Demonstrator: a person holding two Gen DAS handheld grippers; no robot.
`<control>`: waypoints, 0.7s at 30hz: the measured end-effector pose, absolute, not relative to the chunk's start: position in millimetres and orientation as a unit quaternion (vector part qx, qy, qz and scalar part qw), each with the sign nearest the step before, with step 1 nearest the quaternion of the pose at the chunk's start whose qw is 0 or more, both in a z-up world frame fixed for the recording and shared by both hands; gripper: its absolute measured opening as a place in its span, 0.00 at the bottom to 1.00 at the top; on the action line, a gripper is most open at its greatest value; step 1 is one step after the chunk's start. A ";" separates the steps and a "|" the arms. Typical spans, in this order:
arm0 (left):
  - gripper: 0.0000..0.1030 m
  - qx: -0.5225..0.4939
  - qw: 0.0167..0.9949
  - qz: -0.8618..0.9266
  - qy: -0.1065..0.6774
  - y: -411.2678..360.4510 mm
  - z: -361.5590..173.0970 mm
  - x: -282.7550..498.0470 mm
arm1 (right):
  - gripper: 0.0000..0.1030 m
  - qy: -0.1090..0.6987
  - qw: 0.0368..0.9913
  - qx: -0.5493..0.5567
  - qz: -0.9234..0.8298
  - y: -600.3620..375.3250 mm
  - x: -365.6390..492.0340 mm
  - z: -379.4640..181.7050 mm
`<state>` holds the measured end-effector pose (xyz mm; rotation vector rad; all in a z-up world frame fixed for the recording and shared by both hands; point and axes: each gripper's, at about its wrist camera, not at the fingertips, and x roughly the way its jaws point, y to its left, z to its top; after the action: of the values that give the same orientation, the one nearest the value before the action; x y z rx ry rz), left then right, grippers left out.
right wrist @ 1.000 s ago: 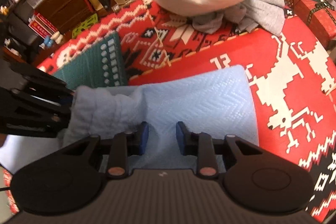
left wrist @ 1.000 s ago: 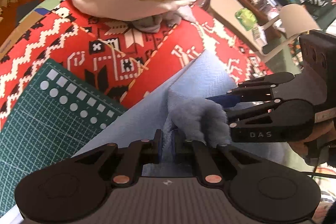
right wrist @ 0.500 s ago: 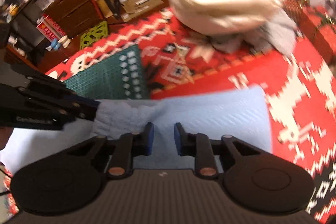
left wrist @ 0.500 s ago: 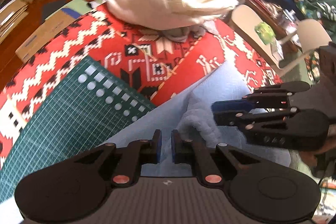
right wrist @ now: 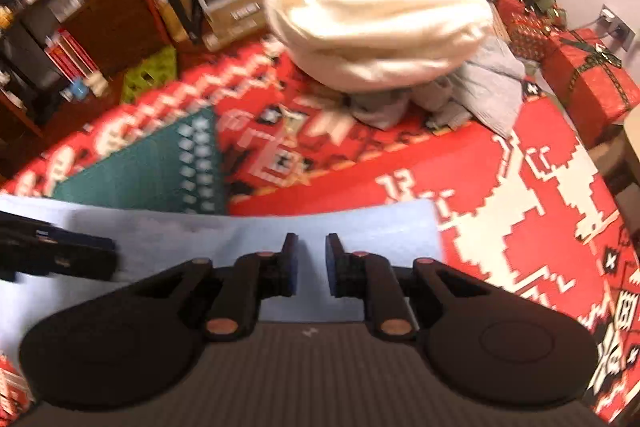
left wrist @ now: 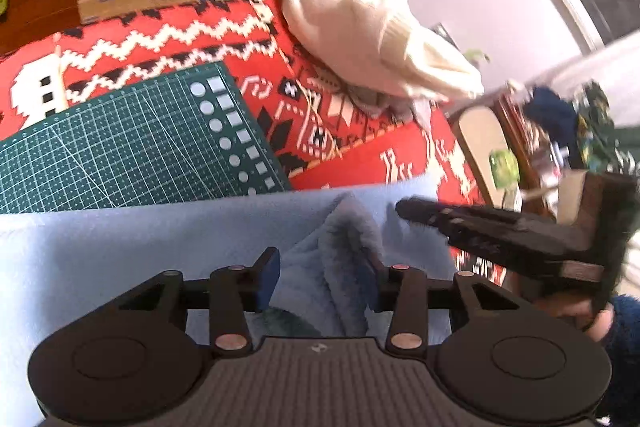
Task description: Fold clothes
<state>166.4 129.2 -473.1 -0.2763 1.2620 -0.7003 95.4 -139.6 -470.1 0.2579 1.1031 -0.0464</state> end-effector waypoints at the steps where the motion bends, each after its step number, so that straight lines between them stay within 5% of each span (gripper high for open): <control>1: 0.42 -0.131 0.746 -0.314 0.572 129.8 -470.4 166.6 | 0.15 0.531 0.838 0.122 -0.020 -142.3 97.2 -478.5; 6: 0.38 -0.145 0.763 -0.293 0.558 137.4 -454.6 164.3 | 0.16 0.525 0.840 0.138 -0.008 -145.6 87.5 -465.9; 12: 0.12 -0.104 0.766 -0.339 0.536 114.9 -426.4 132.8 | 0.17 0.526 0.835 0.159 0.019 -124.8 21.5 -434.0; 21: 0.09 -0.044 0.724 -0.387 0.569 54.3 -459.4 55.2 | 0.17 0.533 0.829 0.168 -0.020 -104.3 -53.9 -440.1</control>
<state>55.2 54.3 -459.4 -0.0964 1.2567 -0.8541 -53.9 -104.3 -440.1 0.3575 1.1318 -0.0432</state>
